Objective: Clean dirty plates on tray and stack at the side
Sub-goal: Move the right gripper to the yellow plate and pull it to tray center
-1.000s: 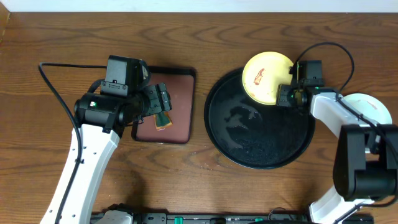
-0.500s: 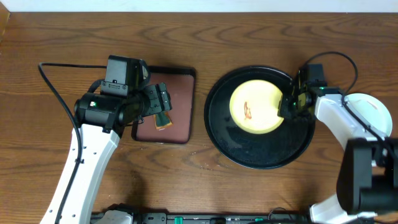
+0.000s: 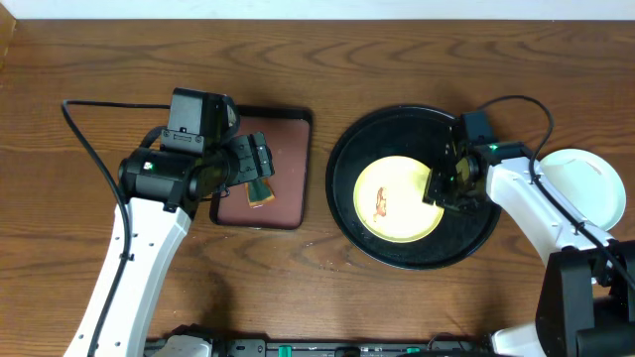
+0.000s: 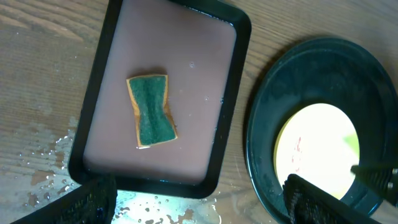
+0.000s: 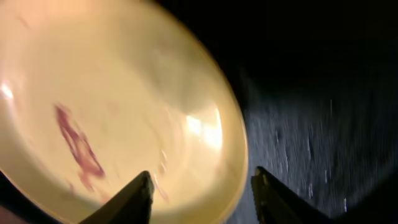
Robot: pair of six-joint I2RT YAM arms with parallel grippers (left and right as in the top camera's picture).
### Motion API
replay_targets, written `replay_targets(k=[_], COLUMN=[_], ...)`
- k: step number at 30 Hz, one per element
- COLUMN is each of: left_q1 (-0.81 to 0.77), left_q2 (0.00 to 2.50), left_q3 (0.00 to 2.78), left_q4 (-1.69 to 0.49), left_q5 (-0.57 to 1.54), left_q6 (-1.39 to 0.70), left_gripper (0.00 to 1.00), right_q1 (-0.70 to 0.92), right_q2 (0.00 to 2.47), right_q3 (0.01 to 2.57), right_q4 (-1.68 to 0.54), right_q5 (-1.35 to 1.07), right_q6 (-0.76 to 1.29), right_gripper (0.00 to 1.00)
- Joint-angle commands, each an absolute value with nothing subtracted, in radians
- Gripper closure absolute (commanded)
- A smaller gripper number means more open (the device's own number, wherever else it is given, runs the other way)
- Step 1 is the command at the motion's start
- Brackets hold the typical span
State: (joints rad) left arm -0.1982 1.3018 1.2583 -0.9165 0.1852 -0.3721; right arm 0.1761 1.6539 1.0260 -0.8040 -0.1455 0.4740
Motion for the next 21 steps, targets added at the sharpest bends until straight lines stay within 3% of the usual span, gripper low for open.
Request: replay_targets(k=[1,3,6,16,17,20,21], left_q1=[-0.197,-0.197,-0.197,-0.197,-0.198,-0.198,-0.198], left_q2=[1.302,1.302,1.302,1.302,1.302,1.302,1.303], left_q3=[1.278,1.278,1.278,1.278,1.277,1.272,1.266], left_q4=[-0.920,-0.920,-0.920,-0.922,-0.923,-0.925,-0.928], left_q5=[0.191,0.191,0.191,0.196,0.199,0.199,0.199], left_q6=[-0.366,-0.366,-0.366,-0.368,-0.367,-0.367,-0.367], left_gripper=[0.14,0.14,0.14,0.14,0.14,0.14,0.14], right_q1=[0.163,0.157,0.157,0.157,0.157,0.158,0.157], right_q2=[1.649,1.652,1.667,1.835,1.850,1.865,1.863], right_q3=[1.025,1.024,1.024,1.024,1.024,1.024,1.024], right_q4=[-0.720,-0.660,-0.616,-0.596,-0.590,-0.593,-0.601], right_q5=[-0.093,-0.090,-0.099,-0.110,-0.110,-0.111,-0.105], right_q6=[0.304,0.174,0.050,-0.043,-0.043,-0.005,0.028], right_gripper=[0.58,0.60,0.70,0.66,0.69,0.94,0.99])
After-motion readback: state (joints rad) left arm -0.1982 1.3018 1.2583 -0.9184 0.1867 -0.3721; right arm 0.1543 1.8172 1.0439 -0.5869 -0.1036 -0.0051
